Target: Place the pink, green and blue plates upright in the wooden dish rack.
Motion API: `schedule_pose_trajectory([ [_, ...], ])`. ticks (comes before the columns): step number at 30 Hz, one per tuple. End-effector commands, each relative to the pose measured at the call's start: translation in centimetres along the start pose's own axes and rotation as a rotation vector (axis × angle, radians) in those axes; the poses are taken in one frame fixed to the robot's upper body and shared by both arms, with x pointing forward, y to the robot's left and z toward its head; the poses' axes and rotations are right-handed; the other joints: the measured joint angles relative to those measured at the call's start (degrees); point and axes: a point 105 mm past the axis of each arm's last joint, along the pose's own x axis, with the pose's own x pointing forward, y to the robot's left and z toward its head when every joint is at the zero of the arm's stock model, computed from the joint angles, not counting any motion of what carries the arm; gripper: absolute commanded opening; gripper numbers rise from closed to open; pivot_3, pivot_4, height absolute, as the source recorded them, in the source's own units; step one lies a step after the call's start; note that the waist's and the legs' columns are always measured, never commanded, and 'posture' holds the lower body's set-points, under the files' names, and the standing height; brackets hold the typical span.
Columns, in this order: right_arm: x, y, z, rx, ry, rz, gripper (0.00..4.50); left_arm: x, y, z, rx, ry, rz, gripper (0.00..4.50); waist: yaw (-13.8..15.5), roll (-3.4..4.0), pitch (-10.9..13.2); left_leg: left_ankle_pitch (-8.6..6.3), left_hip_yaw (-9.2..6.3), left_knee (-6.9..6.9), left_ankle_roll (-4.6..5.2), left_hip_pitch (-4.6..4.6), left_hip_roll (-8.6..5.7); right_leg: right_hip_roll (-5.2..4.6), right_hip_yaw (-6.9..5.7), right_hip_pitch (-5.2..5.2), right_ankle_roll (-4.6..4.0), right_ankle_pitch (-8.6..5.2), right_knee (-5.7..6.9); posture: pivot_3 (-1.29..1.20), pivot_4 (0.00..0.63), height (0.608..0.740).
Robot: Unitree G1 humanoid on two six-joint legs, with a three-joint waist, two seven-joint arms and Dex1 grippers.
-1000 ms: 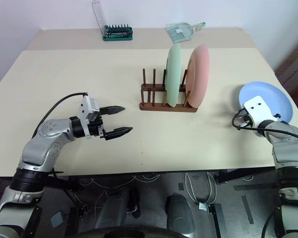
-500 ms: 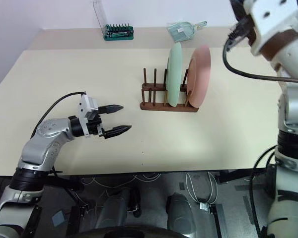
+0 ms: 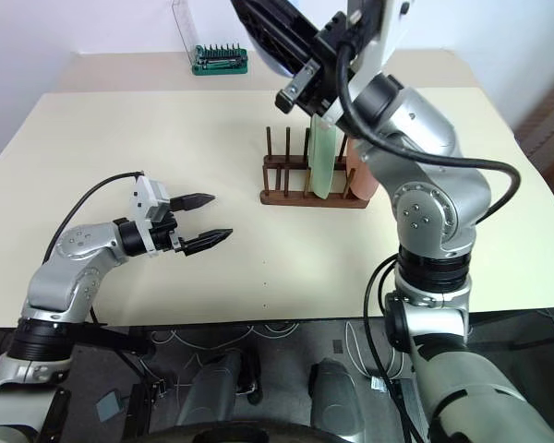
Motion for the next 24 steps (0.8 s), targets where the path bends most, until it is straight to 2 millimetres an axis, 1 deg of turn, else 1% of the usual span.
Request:
schedule_pose_trajectory([
  [1, -0.6, -0.7, -0.3, 0.097, -0.024, -0.083, 0.03, -0.5, 0.5, 1.4, 0.041, -0.037, 0.031, 4.50, -0.1, 0.00, 0.0, 0.00, 0.00, 0.00, 0.00, 0.00, -0.01, 0.00, 0.00, 0.01, 0.00, 0.00, 0.00, 0.00, 0.150, 0.732],
  [2, -0.7, -1.0, -0.6, 0.120, -0.020, -0.103, 0.03, -0.6, 0.6, 1.4, 0.040, -0.039, 0.033, 4.50, -0.1, 0.00, 0.0, 0.00, 0.01, 0.00, 0.00, -0.01, -0.01, 0.00, 0.00, -0.01, 0.00, 0.00, -0.01, 0.00, 0.150, 0.732],
  [3, -1.0, -1.5, -1.3, 0.171, -0.009, -0.139, 0.03, -0.6, 0.6, 1.5, 0.040, -0.040, 0.033, 4.50, 0.0, 0.00, 0.0, 0.00, 0.01, 0.00, 0.00, -0.02, -0.01, 0.00, 0.00, -0.01, 0.00, 0.00, -0.01, 0.00, 0.150, 0.732],
  [5, -1.8, -1.8, -3.0, 0.261, 0.034, -0.170, 0.03, -0.8, 0.6, 1.7, 0.041, -0.039, 0.032, 4.50, 0.0, 0.00, 0.0, 0.00, 0.01, -0.01, 0.00, -0.02, -0.01, 0.00, 0.00, -0.02, 0.00, 0.00, -0.01, 0.00, 0.150, 0.732],
  [9, -2.0, -1.0, -5.1, 0.344, 0.096, -0.189, 0.03, -0.8, 0.7, 1.7, 0.044, -0.034, 0.030, 4.50, -0.2, 0.00, 0.0, 0.00, 0.01, -0.02, -0.01, -0.02, -0.01, 0.00, 0.01, -0.03, 0.00, 0.00, 0.00, 0.00, 0.150, 0.732],
  [24, -2.7, -2.3, -6.8, 0.453, 0.138, -0.240, 0.03, -0.7, 0.7, 1.9, 0.054, -0.032, 0.027, 4.50, -0.2, 0.01, 0.0, 0.02, 0.01, -0.07, -0.05, -0.05, -0.01, 0.01, 0.02, -0.10, 0.00, 0.00, 0.01, 0.00, 0.150, 0.732],
])
